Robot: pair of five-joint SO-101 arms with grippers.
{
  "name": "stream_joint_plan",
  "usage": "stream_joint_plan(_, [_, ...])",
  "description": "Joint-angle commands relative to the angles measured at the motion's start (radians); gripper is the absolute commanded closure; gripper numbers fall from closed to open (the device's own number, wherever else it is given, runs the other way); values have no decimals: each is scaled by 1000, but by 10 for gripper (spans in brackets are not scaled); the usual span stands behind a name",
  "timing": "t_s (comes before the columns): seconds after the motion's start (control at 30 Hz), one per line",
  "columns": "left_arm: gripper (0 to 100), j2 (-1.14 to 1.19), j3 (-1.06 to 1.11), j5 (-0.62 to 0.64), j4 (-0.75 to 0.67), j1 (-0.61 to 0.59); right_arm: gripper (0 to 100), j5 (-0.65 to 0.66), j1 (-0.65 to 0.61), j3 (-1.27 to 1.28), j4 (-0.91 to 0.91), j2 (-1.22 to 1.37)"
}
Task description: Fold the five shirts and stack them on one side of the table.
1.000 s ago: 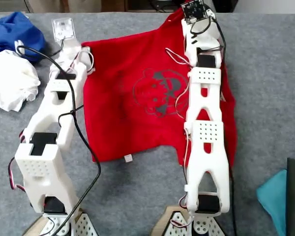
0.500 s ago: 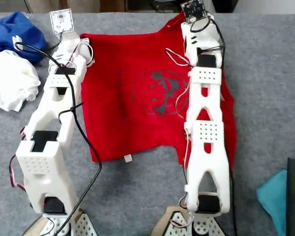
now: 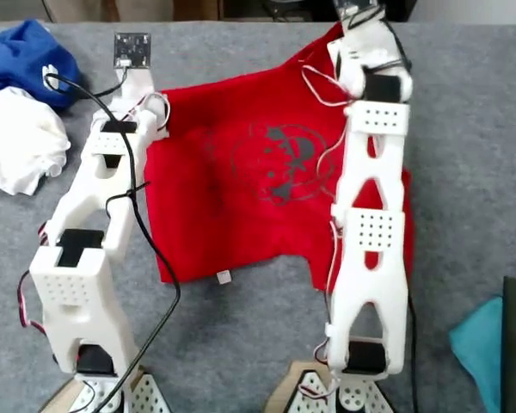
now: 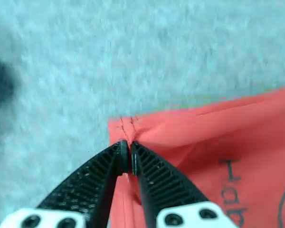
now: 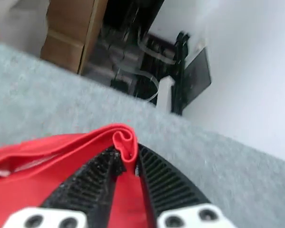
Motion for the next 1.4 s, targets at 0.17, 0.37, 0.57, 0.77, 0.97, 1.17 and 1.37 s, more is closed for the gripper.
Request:
stream_joint_plan(0.17, [981,-104,-12,-11,279,26,994,118,24,-54,362,-200])
stream_joint_plan(0.37, [981,-200,-3,-9,434,51,994,118,87,-56,539,-206])
stream_joint_plan(0.57, [981,-236,-3,-9,571,69,994,112,156,-56,698,-240])
stream_joint_plan(0.77, [981,-240,74,-9,718,144,994,100,220,-51,700,-295])
stream_joint_plan(0.97, [981,-240,95,-5,717,127,994,104,220,-36,700,-311])
stream_joint_plan(1.17, [981,-240,87,-9,720,78,994,106,222,79,700,-317])
stream_joint_plan(1.37, [981,-242,86,-9,758,58,994,107,214,331,700,-463])
